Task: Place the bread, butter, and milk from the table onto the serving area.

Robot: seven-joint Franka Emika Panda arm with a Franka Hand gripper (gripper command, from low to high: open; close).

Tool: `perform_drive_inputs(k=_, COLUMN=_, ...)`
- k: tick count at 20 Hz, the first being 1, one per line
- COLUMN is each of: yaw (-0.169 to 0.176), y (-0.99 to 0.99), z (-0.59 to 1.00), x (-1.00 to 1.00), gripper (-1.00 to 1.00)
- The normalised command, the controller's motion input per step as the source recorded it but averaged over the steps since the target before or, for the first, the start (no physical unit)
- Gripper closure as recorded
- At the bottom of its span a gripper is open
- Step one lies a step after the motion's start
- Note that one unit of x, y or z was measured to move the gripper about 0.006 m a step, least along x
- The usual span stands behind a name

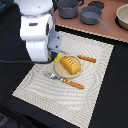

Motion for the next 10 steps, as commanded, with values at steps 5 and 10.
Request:
perform_drive_inputs(k=5, yaw=-0.029, y=-0.62, z=0.08, x=0.79, gripper=1.00)
perform_drive_inputs(k=10, yaw=-0.040, y=-0.67, z=-0.03, x=0.73, gripper=1.00)
